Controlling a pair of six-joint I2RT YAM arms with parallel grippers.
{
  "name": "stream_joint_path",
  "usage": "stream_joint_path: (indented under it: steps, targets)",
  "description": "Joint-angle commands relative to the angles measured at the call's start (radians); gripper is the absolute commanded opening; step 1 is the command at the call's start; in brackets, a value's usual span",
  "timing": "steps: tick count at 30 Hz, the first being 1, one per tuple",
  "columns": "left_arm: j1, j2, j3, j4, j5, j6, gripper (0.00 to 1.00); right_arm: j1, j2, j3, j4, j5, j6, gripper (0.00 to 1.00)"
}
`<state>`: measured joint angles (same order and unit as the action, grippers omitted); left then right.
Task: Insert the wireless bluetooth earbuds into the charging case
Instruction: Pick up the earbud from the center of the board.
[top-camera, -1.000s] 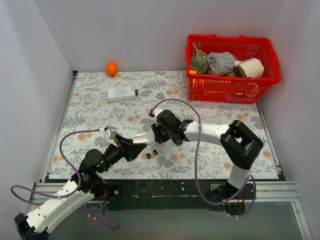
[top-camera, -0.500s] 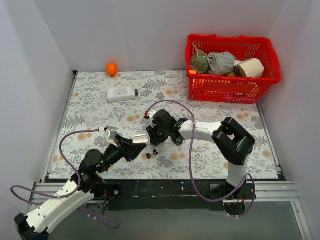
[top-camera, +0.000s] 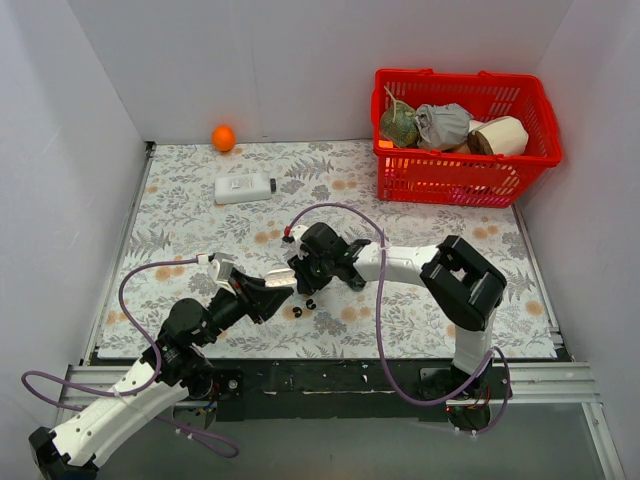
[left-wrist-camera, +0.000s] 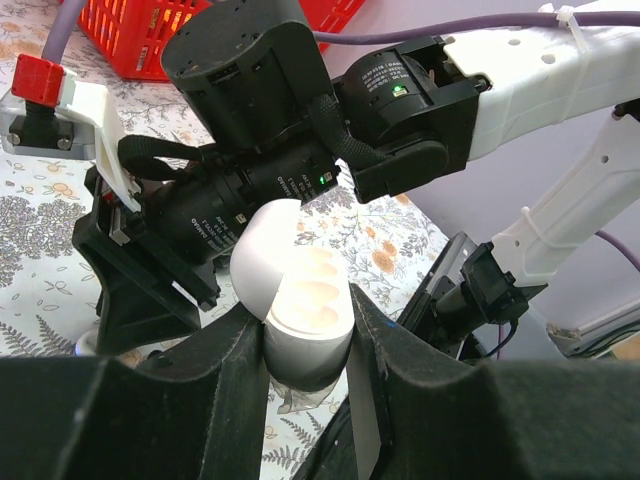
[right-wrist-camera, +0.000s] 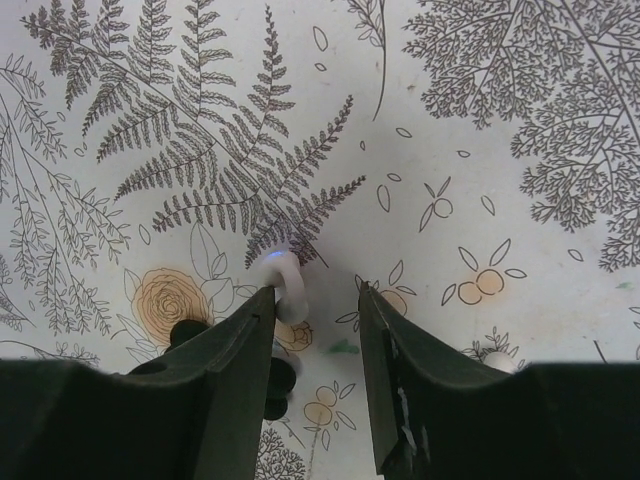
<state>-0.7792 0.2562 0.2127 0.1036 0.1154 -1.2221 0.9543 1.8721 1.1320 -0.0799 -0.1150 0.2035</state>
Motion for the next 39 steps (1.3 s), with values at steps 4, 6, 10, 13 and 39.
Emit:
stream_joint_path:
  steps: [4,6,10,13,39]
  targets:
    - [-0.003,-0.017,0.033,-0.010,-0.008,-0.002,0.00,0.018,0.025,0.014,-0.014,0.008,-0.009,0.45]
    - [-0.003,-0.015,0.033,-0.010,-0.010,-0.001,0.00,0.020,0.024,0.008,-0.008,0.006,-0.007,0.42]
    - [-0.003,-0.017,0.031,-0.010,-0.008,-0.004,0.00,0.020,0.021,0.008,0.000,0.003,-0.007,0.20]
    - [-0.003,-0.017,0.033,-0.010,-0.008,-0.004,0.00,0.020,0.019,0.008,0.005,0.003,-0.006,0.08]
    - [-0.002,0.037,0.036,0.064,-0.019,0.022,0.00,0.018,-0.480,-0.316,0.238,0.213,0.034,0.01]
